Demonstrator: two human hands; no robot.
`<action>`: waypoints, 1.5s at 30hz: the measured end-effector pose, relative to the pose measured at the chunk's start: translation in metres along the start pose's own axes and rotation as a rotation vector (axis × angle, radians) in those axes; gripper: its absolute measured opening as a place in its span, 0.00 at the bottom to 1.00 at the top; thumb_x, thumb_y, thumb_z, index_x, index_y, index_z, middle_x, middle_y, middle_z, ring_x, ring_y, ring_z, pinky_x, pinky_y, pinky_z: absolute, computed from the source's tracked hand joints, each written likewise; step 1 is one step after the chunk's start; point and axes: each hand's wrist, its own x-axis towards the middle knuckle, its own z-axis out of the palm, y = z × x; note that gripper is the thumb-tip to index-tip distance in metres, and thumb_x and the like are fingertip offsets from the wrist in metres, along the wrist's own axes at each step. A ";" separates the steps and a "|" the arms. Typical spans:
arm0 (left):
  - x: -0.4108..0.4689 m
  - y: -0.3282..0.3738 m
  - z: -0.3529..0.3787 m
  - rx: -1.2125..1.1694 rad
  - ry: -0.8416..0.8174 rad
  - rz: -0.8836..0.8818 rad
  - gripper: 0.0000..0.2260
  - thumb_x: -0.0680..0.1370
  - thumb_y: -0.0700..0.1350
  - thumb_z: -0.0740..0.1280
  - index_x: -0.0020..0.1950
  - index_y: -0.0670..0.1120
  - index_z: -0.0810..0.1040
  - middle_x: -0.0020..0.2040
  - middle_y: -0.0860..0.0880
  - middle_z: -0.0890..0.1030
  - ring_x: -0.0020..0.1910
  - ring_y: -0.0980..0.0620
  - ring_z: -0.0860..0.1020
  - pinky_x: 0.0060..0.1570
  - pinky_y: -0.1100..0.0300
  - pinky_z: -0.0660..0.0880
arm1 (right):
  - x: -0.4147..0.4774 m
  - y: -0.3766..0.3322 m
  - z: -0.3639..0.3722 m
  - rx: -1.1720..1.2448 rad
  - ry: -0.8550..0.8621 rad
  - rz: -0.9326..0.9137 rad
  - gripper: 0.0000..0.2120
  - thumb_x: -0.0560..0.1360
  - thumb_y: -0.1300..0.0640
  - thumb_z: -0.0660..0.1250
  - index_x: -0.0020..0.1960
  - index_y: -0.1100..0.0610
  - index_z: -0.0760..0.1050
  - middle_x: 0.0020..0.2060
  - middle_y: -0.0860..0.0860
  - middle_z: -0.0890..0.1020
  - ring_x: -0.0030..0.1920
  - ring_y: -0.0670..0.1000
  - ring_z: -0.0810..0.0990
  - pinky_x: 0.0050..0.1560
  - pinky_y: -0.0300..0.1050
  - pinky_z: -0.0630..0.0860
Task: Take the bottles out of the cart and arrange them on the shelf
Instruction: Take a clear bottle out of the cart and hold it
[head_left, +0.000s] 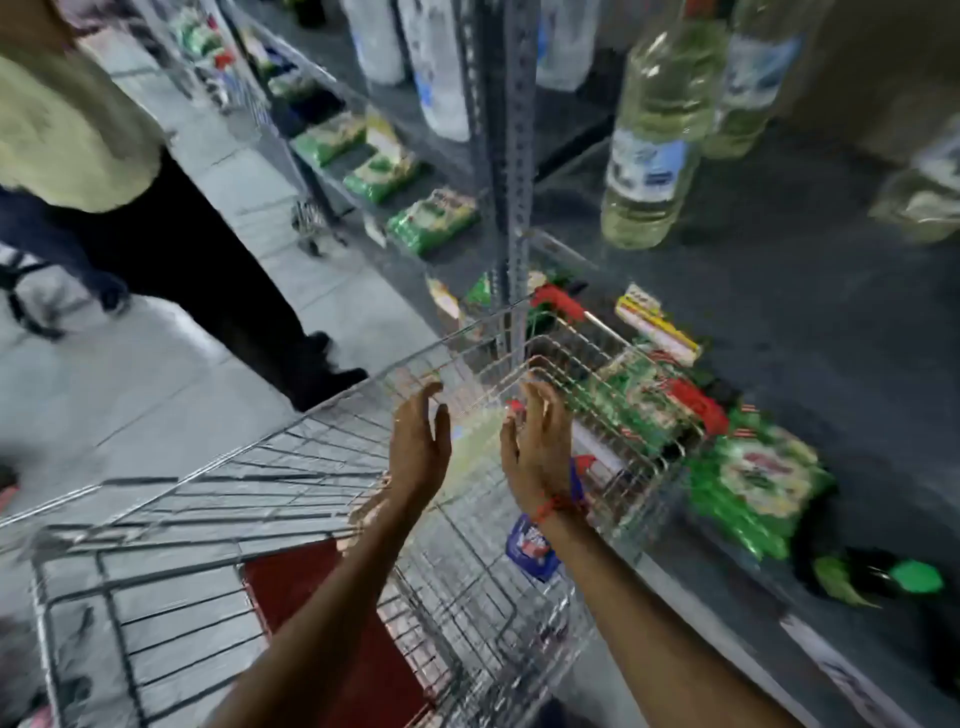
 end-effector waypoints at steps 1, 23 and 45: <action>0.001 -0.019 0.009 0.021 -0.062 -0.072 0.13 0.80 0.45 0.59 0.63 0.44 0.71 0.60 0.42 0.78 0.59 0.42 0.75 0.55 0.57 0.68 | 0.002 0.010 0.016 0.001 -0.088 0.099 0.19 0.72 0.56 0.64 0.60 0.41 0.76 0.55 0.65 0.76 0.54 0.62 0.73 0.61 0.55 0.68; -0.005 -0.166 0.104 0.100 -0.567 -0.501 0.37 0.60 0.50 0.80 0.62 0.39 0.68 0.60 0.42 0.73 0.53 0.48 0.70 0.48 0.59 0.69 | 0.068 0.106 0.161 0.621 -0.295 1.002 0.36 0.65 0.49 0.78 0.67 0.59 0.68 0.62 0.60 0.77 0.61 0.61 0.78 0.54 0.58 0.81; 0.066 0.189 -0.068 -0.013 -0.593 0.213 0.33 0.57 0.59 0.79 0.57 0.55 0.71 0.53 0.53 0.81 0.47 0.54 0.78 0.46 0.61 0.76 | 0.087 -0.074 -0.212 0.622 -0.172 0.041 0.27 0.61 0.54 0.79 0.57 0.42 0.75 0.50 0.36 0.85 0.53 0.39 0.83 0.46 0.27 0.77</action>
